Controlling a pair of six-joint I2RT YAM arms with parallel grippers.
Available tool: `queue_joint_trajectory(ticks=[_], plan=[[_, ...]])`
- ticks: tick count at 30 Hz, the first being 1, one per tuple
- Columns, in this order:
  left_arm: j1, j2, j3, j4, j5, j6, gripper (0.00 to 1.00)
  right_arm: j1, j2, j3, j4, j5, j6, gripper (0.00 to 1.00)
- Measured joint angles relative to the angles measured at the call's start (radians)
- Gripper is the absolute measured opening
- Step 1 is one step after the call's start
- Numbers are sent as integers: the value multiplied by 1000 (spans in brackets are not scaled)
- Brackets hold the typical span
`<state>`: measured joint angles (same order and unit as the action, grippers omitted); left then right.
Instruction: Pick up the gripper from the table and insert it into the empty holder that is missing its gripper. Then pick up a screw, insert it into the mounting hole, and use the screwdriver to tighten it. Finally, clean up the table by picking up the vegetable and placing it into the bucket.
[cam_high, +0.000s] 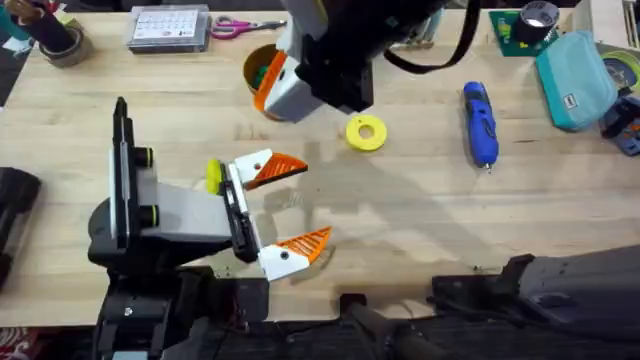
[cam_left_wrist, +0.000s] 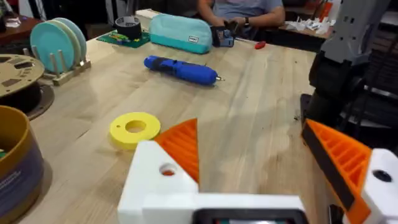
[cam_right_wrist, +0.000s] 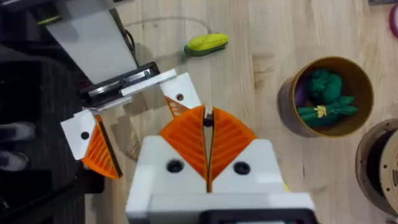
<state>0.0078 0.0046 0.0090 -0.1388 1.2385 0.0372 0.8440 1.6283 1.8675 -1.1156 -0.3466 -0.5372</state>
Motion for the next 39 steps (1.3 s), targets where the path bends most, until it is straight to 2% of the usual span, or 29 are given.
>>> queue_joint_trajectory(ticks=[20,39], plan=[[0,0,0,0,0,0,985,0,15,0,-14,0,-18,6],[0,0,0,0,0,0,985,62,78,0,-10,0,-59,6]])
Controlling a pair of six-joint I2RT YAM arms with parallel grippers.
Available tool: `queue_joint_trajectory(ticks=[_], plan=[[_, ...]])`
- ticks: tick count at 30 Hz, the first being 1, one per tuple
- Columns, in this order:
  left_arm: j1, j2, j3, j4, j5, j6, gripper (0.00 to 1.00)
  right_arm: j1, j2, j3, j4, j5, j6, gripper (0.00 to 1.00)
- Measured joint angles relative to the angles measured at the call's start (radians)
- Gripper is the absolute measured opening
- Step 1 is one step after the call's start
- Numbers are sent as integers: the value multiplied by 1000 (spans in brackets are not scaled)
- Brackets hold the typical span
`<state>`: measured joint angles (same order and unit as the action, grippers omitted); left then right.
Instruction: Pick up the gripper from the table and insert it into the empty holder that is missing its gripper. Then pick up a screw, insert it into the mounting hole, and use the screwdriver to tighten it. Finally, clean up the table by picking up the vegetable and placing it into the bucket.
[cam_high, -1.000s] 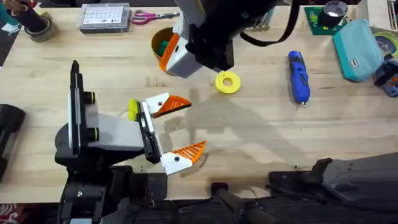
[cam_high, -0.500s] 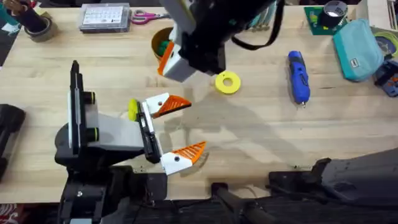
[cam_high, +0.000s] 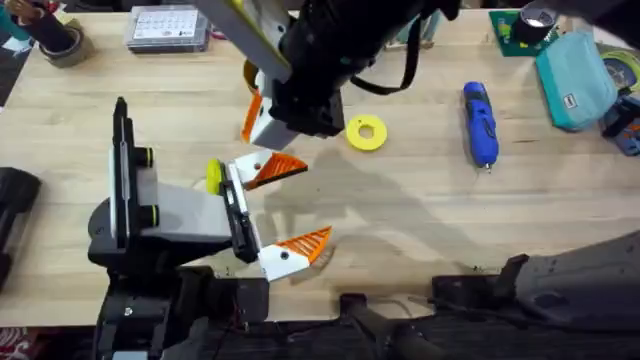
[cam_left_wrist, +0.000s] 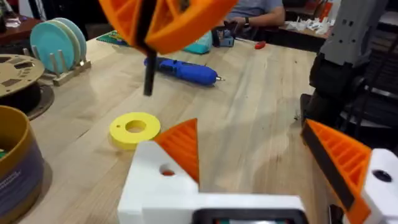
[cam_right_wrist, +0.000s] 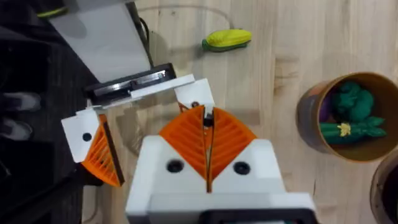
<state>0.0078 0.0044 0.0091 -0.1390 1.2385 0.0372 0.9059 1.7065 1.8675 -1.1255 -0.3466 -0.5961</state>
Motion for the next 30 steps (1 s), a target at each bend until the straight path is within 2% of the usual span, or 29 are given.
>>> queue_joint_trajectory(ticks=[30], plan=[[0,0,0,0,0,0,985,21,0,-25,7,0,-7,6]])
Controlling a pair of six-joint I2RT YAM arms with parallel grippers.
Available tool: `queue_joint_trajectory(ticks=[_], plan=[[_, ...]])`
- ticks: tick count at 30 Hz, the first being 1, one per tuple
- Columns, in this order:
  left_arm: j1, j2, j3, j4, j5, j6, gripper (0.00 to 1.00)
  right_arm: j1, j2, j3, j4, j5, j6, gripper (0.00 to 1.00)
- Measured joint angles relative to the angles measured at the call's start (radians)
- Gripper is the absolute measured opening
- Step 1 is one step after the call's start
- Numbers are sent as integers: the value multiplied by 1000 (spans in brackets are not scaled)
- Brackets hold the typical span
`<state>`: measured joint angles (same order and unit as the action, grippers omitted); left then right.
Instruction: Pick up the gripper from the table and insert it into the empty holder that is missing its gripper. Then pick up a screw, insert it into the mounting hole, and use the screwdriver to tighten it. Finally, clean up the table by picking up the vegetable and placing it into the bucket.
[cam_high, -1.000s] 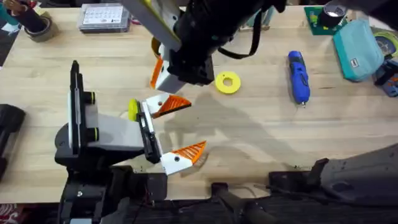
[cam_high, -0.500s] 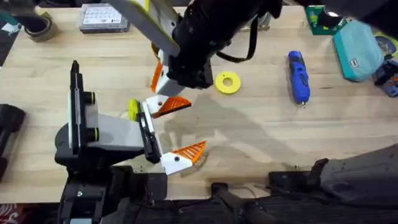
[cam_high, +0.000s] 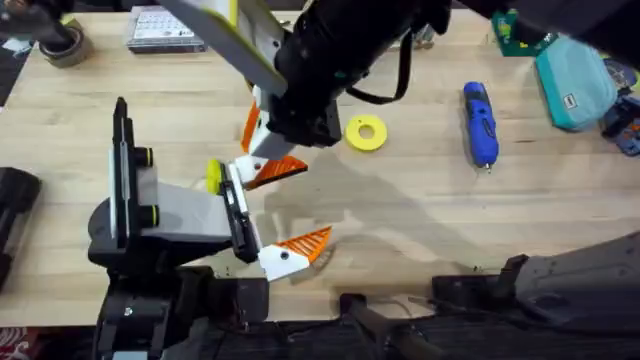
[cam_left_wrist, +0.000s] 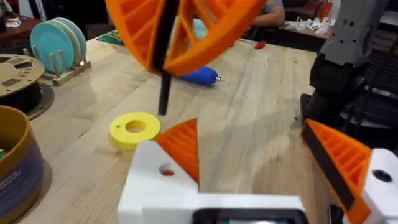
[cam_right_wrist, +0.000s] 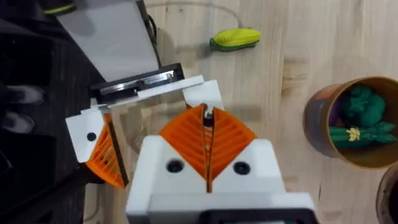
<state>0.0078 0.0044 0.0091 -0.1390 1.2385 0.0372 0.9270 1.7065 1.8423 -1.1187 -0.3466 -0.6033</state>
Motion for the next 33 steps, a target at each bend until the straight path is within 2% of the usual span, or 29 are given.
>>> queue_joint_trajectory(ticks=[33], plan=[[0,0,0,0,0,0,985,14,0,-72,47,0,0,6]])
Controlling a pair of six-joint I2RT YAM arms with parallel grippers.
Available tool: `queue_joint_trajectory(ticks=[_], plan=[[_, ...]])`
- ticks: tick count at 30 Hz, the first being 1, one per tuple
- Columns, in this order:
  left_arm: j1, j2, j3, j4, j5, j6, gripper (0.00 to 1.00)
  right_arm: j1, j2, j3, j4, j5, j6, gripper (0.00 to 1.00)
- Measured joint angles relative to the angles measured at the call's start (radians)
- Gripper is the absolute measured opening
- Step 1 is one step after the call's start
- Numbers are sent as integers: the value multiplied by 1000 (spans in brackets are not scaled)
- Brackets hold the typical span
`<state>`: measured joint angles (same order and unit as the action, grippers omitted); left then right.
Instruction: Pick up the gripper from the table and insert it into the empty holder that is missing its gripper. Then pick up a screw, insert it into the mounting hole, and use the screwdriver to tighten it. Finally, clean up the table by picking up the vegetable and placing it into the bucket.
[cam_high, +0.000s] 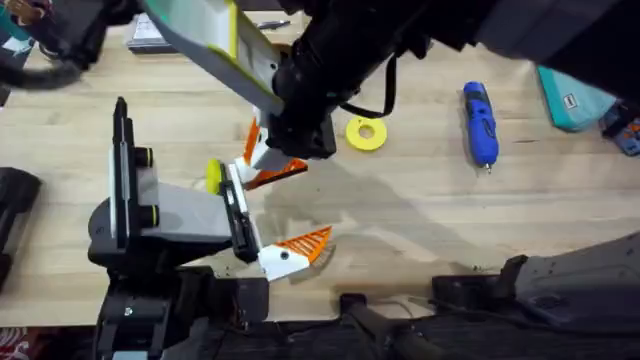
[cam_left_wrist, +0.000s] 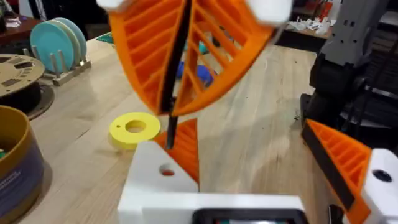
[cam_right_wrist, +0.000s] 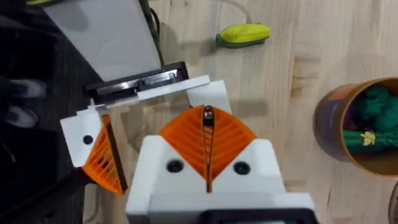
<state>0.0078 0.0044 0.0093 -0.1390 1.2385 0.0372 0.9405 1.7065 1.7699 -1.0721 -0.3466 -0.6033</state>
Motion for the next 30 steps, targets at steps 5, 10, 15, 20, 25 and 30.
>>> queue_joint_trajectory(ticks=[5,10,15,20,25,30], plan=[[0,0,0,0,0,0,985,1,0,0,0,0,0,6],[0,0,0,0,0,0,985,8,0,0,2,0,0,6],[0,0,0,0,0,0,985,8,0,-12,7,0,0,6],[0,0,0,0,0,0,985,8,0,-15,17,0,0,6],[0,0,0,0,0,0,985,8,0,-22,20,0,0,6],[0,0,0,0,0,0,985,8,0,-36,22,0,0,5]])
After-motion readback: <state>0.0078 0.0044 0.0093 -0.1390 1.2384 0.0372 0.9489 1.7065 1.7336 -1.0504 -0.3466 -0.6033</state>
